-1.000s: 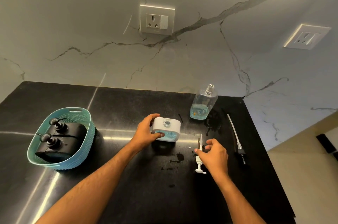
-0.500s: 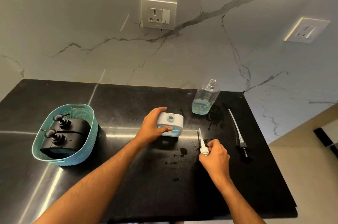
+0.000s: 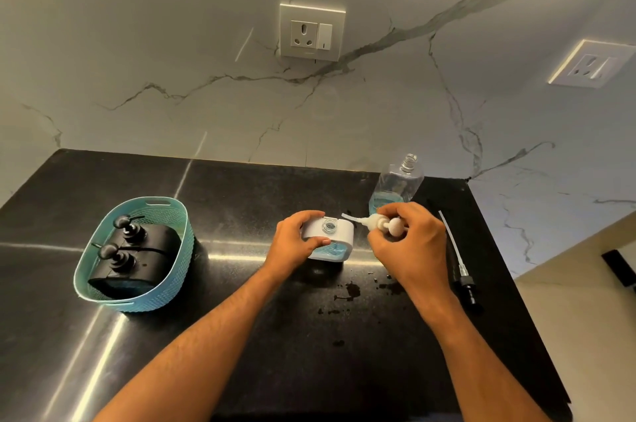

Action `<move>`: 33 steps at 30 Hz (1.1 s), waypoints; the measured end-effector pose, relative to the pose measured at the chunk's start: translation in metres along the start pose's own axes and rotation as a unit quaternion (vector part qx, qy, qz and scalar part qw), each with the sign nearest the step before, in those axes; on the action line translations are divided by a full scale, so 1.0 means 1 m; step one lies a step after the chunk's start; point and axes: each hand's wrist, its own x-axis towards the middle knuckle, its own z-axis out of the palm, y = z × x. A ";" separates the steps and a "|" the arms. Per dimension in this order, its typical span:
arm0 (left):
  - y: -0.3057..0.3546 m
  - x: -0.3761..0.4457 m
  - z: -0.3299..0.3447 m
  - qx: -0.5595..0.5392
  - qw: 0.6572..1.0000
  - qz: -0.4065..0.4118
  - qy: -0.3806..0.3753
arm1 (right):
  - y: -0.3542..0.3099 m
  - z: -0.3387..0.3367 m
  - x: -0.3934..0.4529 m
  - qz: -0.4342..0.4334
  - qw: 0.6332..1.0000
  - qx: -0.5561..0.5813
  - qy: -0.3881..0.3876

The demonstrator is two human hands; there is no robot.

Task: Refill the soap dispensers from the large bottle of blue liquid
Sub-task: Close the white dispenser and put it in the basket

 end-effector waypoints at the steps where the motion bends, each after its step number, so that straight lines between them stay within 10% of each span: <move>1: 0.000 0.000 0.000 -0.002 1.000 -0.001 0.000 | -0.004 0.001 0.004 -0.003 1.000 -0.002 -0.004; 33: 0.005 -0.005 -0.001 -0.046 0.999 0.017 0.009 | 0.005 0.091 0.047 -0.018 0.977 -0.075 -0.198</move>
